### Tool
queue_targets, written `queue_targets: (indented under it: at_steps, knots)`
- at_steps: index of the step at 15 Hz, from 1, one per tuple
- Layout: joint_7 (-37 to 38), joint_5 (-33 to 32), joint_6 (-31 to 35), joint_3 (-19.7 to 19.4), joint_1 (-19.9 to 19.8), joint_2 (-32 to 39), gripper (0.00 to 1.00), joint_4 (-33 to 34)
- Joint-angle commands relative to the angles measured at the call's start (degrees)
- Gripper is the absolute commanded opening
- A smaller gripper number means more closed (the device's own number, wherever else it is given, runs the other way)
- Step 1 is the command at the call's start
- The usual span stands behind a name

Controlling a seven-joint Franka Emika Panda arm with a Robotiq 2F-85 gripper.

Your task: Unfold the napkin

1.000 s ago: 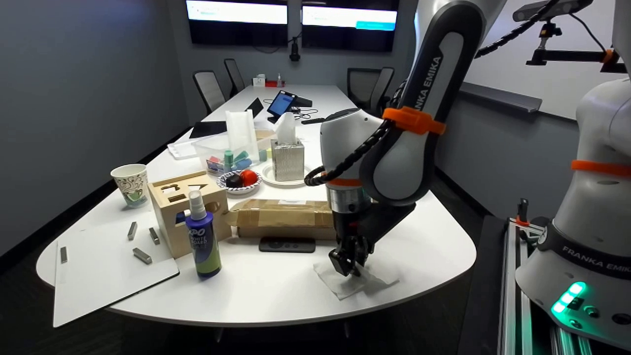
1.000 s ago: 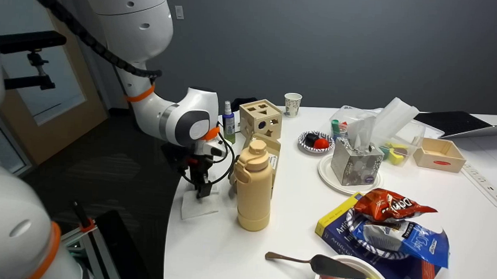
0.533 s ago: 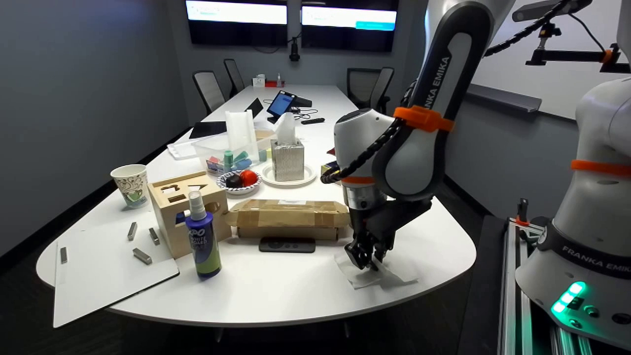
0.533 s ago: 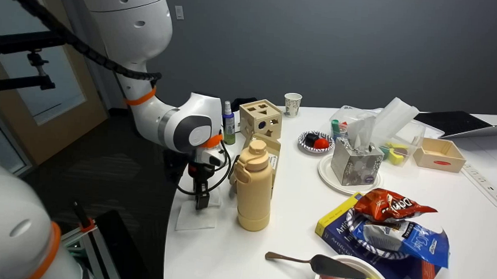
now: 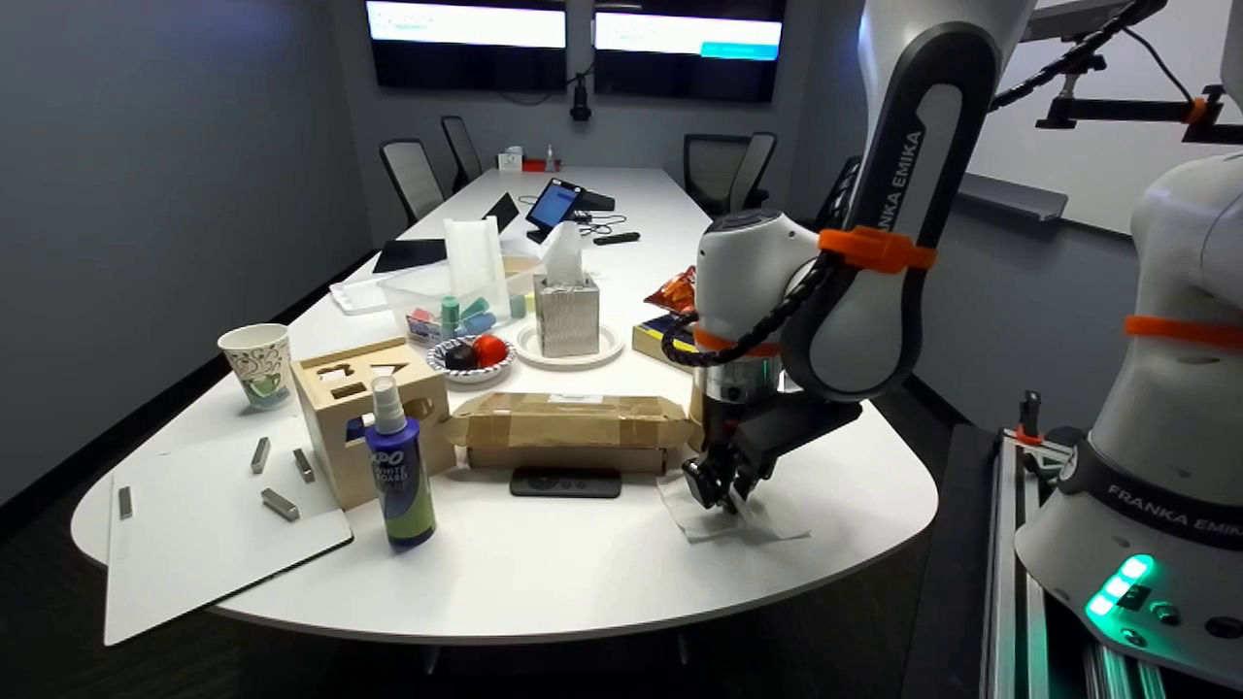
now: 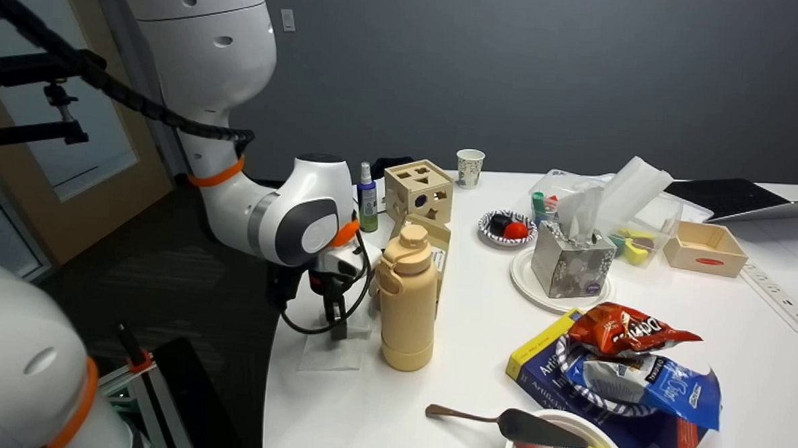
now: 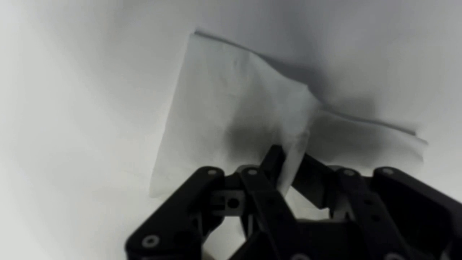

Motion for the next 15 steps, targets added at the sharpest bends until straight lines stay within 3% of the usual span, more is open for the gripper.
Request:
queue_targets:
  at_steps: [1,3,6,8,13,15]
  knots:
    - [0.47,-2.32,3.89,-1.80,3.16,1.27,0.03,0.03]
    - [0.94,-3.88,3.61,-2.88,6.07,0.68,0.03,0.08]
    - [-1.53,-1.00,2.14,1.35,5.42,0.35,0.03,0.17]
    - [-0.03,-0.28,-0.05,1.97,6.11,0.17,0.03,0.16]
    - [16.31,-5.97,-8.59,-3.85,11.16,-1.00,0.03,0.82]
    - [21.58,-8.95,-11.39,-3.57,10.85,-0.37,0.03,2.16]
